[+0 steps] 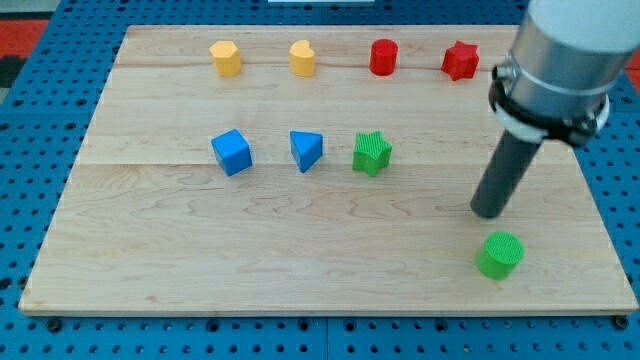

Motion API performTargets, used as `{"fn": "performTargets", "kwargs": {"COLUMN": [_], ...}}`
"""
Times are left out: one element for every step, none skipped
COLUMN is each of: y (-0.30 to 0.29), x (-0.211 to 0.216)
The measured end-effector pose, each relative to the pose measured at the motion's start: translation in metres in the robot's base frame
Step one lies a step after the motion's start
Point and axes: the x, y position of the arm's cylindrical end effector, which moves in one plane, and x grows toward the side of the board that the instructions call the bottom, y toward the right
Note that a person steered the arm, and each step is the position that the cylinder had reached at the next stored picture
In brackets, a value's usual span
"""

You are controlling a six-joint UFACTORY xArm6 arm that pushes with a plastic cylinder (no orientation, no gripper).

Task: Move the green star into the green circle

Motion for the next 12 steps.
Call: {"fn": "performTargets", "kwargs": {"y": [-0.005,-0.053,-0.098,-0.121,-0.111,-0.138,-0.169,-0.174,-0.146,-0.104,-0.09,-0.075], "x": [-0.05,-0.088,-0.101,-0.086,-0.052,-0.066,-0.07,-0.04,-0.015,-0.015,-0.023,-0.03]}}
